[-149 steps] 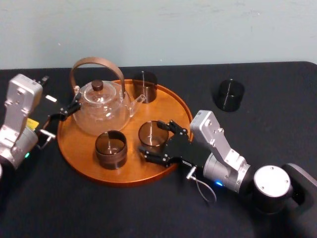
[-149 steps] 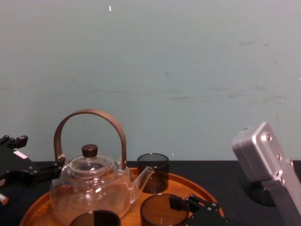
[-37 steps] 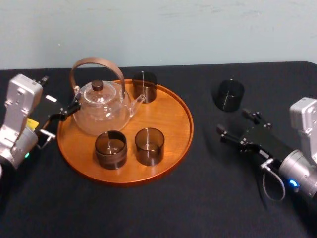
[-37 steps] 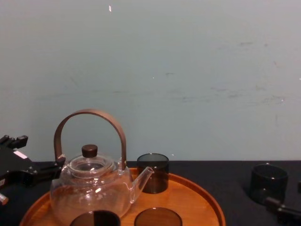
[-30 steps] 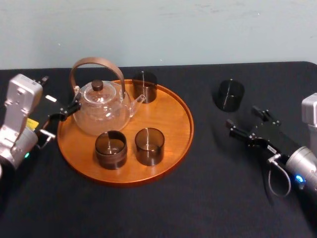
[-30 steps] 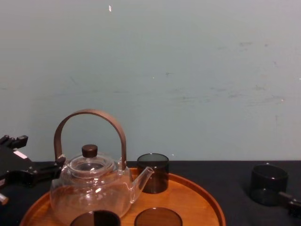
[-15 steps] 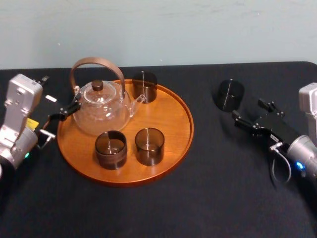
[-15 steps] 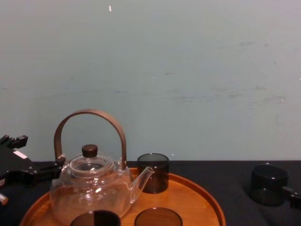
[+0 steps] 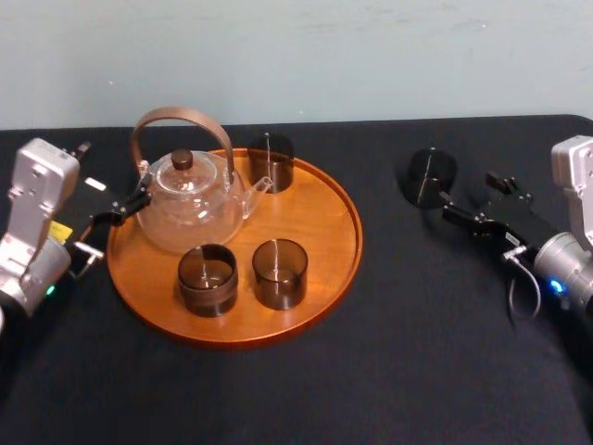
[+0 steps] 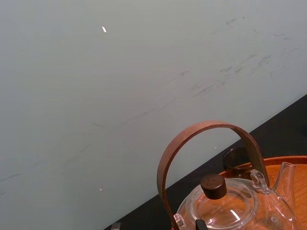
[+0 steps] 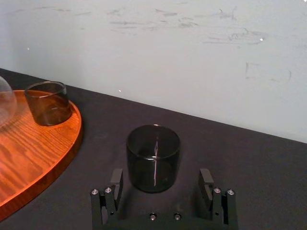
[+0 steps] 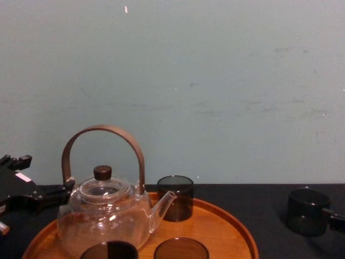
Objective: Pick up the glass from the table and place it on the tray.
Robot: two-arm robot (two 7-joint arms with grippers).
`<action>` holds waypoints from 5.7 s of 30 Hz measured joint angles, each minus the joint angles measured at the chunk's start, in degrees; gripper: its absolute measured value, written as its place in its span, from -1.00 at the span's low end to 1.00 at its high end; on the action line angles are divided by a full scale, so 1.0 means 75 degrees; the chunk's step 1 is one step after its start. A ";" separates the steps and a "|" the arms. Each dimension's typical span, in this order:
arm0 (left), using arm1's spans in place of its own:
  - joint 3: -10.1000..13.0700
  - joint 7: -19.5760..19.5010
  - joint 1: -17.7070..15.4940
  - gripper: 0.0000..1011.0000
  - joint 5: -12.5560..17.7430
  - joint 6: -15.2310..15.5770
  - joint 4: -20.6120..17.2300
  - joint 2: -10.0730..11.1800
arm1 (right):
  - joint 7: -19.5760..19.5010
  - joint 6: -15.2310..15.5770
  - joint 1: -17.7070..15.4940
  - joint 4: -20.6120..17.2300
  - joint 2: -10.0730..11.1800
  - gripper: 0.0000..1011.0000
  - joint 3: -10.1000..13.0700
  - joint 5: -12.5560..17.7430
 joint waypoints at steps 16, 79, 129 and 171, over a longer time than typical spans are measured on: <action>0.0000 0.0000 0.0000 1.00 0.0000 0.0000 0.0000 0.0000 | 0.0272 -0.0045 0.0733 0.0819 -0.0213 0.98 -0.0213 -0.0192; 0.0000 0.0000 0.0000 1.00 0.0000 0.0000 0.0000 0.0000 | 0.0818 -0.0573 0.2365 0.3265 -0.0817 0.98 -0.0527 -0.0531; 0.0000 0.0000 0.0000 1.00 0.0000 0.0000 0.0000 0.0000 | 0.0928 -0.0735 0.2268 0.3158 -0.0840 0.79 -0.0420 -0.0387; 0.0000 0.0000 0.0000 1.00 0.0000 0.0000 0.0000 0.0000 | 0.1656 -0.0941 0.1784 0.1510 -0.0963 0.79 -0.1553 -0.0091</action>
